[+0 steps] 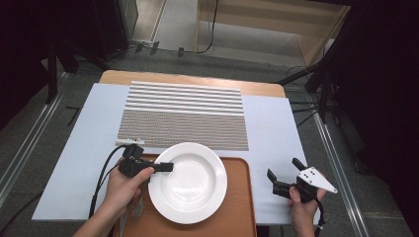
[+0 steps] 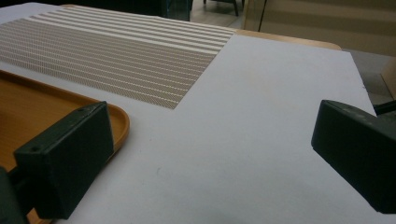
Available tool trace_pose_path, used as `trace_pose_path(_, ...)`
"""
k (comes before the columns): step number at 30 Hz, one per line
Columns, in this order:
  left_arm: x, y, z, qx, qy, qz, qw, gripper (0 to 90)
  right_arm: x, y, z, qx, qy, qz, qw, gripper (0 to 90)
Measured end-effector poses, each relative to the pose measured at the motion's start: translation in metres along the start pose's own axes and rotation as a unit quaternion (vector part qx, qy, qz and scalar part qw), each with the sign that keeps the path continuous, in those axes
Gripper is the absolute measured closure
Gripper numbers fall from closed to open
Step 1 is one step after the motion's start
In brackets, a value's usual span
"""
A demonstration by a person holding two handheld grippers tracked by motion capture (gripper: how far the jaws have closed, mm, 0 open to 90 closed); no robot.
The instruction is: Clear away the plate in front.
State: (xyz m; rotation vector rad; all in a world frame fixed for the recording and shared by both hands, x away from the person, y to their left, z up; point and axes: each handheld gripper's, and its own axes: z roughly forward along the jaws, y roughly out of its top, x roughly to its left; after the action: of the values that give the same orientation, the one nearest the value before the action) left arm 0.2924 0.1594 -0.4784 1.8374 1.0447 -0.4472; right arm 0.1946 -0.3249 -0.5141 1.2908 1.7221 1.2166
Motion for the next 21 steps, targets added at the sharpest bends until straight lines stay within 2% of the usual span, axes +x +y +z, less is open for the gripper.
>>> trace_pose_path(11, -0.005, -0.018, 0.005, 0.019, -0.012, -0.004, 0.9997, 79.8, 0.0, 0.0, -0.001, 0.0, -0.001, 0.002, 1.0, 0.0)
trace_pose_path(14, -0.003, -0.022, 0.006, 0.025, -0.016, -0.008, 0.9995, 79.8, 0.0, 0.0, 0.0, -0.001, -0.001, 0.001, 1.0, 0.0)
trace_pose_path(21, 0.002, -0.025, 0.01, 0.04, -0.009, -0.015, 0.9991, 79.4, -0.001, 0.0, 0.0, 0.0, -0.001, 0.001, 1.0, 0.0)
